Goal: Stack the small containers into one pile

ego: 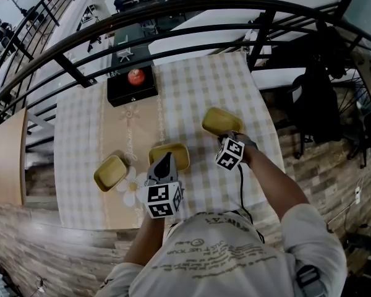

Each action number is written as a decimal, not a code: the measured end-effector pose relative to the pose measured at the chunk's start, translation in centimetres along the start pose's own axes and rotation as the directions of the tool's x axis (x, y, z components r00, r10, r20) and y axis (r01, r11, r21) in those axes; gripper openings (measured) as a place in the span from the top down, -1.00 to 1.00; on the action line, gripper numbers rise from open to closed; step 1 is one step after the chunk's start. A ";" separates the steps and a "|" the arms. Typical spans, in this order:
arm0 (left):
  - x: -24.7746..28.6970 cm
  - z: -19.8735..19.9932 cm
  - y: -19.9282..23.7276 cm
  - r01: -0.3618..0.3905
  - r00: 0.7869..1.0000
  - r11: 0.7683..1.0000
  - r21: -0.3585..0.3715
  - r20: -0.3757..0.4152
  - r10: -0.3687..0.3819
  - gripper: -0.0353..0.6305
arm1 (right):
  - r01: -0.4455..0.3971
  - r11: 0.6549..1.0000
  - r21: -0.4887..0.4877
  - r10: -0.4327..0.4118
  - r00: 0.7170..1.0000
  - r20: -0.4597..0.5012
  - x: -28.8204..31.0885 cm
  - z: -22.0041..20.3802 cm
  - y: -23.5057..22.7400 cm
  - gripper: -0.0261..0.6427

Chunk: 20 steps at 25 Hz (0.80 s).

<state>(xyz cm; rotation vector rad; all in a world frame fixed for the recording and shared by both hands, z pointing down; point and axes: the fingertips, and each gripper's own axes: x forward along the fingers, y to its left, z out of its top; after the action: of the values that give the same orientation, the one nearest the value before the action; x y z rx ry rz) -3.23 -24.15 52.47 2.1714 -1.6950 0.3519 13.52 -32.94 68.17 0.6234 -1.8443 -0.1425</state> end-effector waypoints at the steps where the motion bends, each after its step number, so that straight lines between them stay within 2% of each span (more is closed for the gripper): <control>1: -0.2 0.1 0.1 -0.002 1.000 1.000 -0.002 0.005 0.002 0.88 | 0.005 1.000 -0.009 -0.005 1.000 0.006 -0.3 0.3 0.0 0.86; 8: -2.3 0.0 1.1 -0.023 0.999 1.000 -0.016 0.031 0.024 0.88 | 0.012 0.999 -0.045 -0.009 0.997 0.074 -2.6 3.6 0.9 0.87; 12: -3.8 -0.4 2.1 -0.056 0.997 0.998 -0.034 0.044 0.058 0.88 | -0.009 0.997 -0.071 0.020 0.986 0.163 -5.0 7.5 1.8 0.87; 16: -5.8 -0.9 4.0 -0.104 0.993 0.993 -0.061 0.052 0.107 0.88 | -0.027 0.987 -0.158 0.067 0.965 0.252 -7.3 12.9 4.0 0.87; 20: -8.2 -1.3 6.0 -0.150 0.986 0.985 -0.086 0.057 0.155 0.88 | -0.044 0.962 -0.269 0.122 0.951 0.284 -8.3 16.5 7.1 0.87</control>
<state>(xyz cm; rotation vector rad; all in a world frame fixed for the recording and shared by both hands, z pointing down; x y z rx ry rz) -11.04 -17.70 51.12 2.0204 -1.8826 0.2519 -2.00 -26.21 57.87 0.3518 -2.0943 -0.4354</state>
